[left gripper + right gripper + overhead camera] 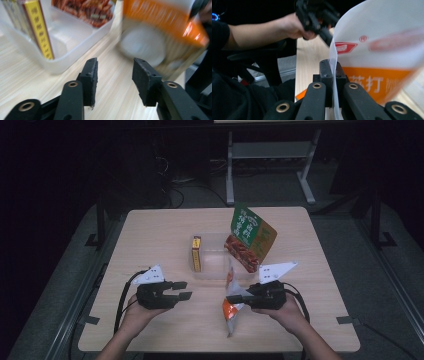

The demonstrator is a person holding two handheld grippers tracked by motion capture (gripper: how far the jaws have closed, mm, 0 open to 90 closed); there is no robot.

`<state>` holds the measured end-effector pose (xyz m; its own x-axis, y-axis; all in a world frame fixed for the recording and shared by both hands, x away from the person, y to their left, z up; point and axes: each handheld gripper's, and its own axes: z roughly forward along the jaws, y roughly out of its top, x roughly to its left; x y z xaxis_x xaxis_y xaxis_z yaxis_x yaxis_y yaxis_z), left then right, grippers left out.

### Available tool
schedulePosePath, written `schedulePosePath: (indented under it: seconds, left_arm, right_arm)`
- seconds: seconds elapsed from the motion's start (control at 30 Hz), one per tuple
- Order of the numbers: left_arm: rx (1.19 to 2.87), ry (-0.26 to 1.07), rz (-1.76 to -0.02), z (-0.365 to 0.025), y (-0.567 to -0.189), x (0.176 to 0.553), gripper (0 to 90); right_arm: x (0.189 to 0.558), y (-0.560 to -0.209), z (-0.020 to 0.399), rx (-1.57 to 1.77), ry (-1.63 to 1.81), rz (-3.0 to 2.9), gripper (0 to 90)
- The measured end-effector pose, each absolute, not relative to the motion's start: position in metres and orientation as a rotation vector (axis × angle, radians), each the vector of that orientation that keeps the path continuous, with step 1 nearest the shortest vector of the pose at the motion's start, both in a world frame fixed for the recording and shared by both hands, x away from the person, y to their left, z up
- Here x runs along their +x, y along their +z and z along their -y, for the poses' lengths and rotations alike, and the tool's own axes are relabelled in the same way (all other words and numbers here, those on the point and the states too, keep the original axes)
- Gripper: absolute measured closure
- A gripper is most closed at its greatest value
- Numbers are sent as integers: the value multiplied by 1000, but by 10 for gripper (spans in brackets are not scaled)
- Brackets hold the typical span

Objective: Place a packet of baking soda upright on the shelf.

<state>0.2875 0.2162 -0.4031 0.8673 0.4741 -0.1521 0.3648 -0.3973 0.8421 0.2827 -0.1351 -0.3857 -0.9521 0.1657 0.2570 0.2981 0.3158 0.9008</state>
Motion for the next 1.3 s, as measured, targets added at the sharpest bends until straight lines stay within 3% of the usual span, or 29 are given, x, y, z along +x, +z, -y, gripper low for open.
schedulePosePath:
  seconds: [0.17, 0.23, 0.4, 0.83, 1.3]
  left_arm:
    - [2117, 140, -594, -221, -415, 285, 471]
    - [2130, 128, -596, -224, -418, 286, 401]
    - [2113, 134, -621, -233, -419, 282, 340]
    - [2107, 166, -649, -243, -423, 286, 320]
    - [2116, 171, -663, -247, -425, 289, 320]
  right_arm:
    - [284, -379, 144, -437, -1771, 2428, 900]
    - [283, -376, 142, -427, -1769, 2454, 900]
    - [285, -371, 137, -404, -1774, 2462, 900]
    - [297, -348, 126, -342, -1755, 2553, 900]
    - [333, -322, 122, -369, -1719, 2704, 900]
